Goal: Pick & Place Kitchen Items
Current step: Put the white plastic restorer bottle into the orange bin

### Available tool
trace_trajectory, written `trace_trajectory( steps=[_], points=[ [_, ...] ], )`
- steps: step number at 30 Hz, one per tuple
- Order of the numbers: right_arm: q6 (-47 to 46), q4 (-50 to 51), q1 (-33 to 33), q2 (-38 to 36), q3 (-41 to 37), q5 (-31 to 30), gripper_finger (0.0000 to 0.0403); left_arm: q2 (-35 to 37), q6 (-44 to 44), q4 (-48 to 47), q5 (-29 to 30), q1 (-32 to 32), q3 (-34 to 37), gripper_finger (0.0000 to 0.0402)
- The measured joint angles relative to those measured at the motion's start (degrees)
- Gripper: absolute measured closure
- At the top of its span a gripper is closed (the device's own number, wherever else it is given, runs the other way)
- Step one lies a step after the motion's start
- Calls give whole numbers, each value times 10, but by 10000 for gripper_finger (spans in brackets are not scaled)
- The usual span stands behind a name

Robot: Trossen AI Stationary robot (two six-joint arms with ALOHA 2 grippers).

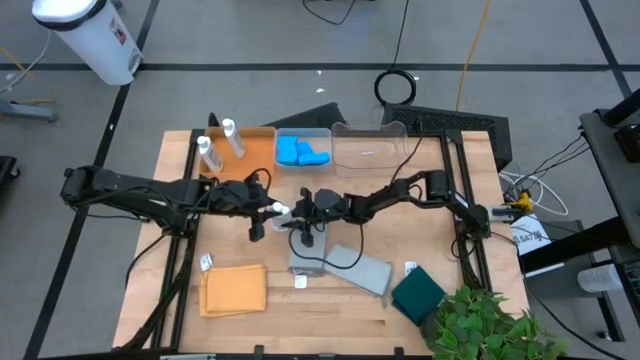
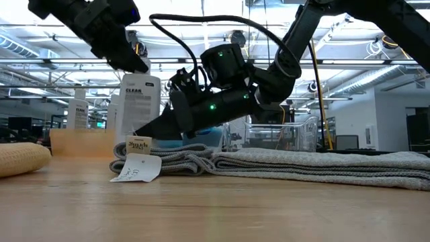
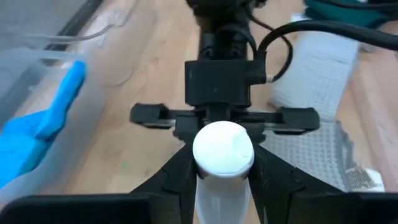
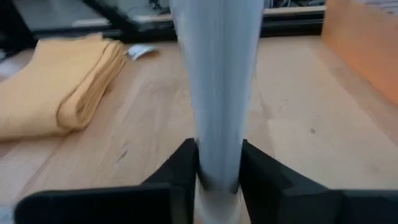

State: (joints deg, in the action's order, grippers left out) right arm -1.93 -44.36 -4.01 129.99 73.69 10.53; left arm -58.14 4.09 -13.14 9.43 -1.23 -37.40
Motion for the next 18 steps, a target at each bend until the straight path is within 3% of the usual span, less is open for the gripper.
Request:
trace_trajectory(
  steps=[11, 18],
  points=[
    [-6, 144, 0, -112, -1, -4, 158, 28, 35, -120, 82, -8, -111, 285],
    [-4, 237, 5, -127, -4, 9, 91, 60, 17, -130, 118, -6, -141, 285]
  ],
)
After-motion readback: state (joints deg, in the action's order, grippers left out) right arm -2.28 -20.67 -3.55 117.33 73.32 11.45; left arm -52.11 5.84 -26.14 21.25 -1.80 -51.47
